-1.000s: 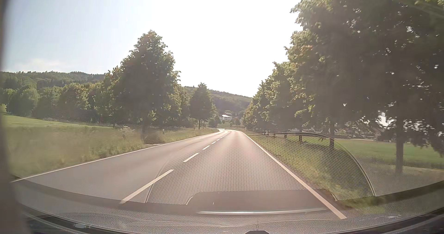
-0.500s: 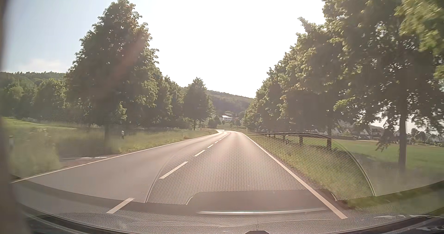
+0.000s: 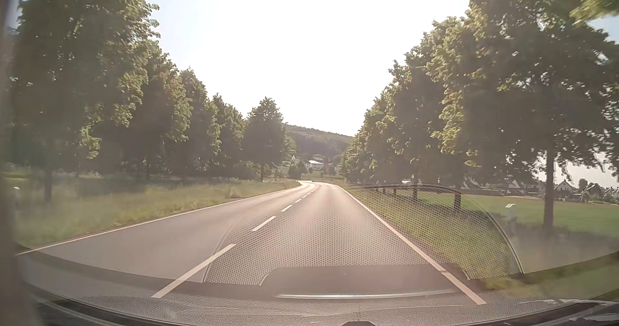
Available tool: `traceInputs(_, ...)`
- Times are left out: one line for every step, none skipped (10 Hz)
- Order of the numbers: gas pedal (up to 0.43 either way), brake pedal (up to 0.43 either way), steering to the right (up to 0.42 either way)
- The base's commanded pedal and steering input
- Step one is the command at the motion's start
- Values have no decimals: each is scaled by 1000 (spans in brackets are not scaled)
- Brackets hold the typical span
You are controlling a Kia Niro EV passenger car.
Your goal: Follow the waypoints while adhering to traffic rules and regulations
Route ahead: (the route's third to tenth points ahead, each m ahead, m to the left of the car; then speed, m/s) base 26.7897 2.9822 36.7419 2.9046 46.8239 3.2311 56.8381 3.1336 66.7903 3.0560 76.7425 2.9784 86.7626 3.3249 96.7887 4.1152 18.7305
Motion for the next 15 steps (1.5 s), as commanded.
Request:
traceInputs(20,0,3)
traceInputs(20,0,3)
traceInputs(20,0,3)
traceInputs(20,0,3)
traceInputs(20,0,3)
traceInputs(20,0,3)
traceInputs(20,0,3)
traceInputs(20,0,3)
traceInputs(20,0,3)
traceInputs(20,0,3)
traceInputs(20,0,3)
traceInputs(20,0,3)
traceInputs(20,0,3)
traceInputs(20,0,2)
traceInputs(20,0,2)
